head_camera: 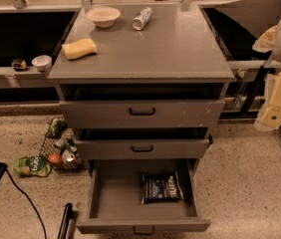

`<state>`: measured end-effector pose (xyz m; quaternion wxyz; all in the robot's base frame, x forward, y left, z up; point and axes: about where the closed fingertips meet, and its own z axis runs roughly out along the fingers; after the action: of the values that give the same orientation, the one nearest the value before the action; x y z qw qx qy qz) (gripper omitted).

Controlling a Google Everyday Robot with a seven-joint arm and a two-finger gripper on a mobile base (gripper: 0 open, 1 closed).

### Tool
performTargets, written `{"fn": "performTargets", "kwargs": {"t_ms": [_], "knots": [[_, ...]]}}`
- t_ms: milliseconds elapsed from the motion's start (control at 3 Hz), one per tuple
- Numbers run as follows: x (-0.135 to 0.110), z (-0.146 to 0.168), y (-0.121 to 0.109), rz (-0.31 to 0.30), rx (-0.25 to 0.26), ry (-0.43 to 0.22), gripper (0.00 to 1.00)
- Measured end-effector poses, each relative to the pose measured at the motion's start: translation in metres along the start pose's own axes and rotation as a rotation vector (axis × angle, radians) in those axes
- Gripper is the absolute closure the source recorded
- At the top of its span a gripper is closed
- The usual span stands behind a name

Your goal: Pick blue chip bag from bottom drawer and place on counter

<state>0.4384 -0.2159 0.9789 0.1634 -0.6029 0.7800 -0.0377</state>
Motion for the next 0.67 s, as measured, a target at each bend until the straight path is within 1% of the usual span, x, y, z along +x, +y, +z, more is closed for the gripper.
{"fn": "performTargets", "kwargs": {"t_ms": [333, 667], "knots": [[0.0, 0.0, 0.0, 0.0, 0.0, 0.0, 0.0], [-0.002, 0.027, 0.006, -0.009, -0.023, -0.024, 0.0]]}}
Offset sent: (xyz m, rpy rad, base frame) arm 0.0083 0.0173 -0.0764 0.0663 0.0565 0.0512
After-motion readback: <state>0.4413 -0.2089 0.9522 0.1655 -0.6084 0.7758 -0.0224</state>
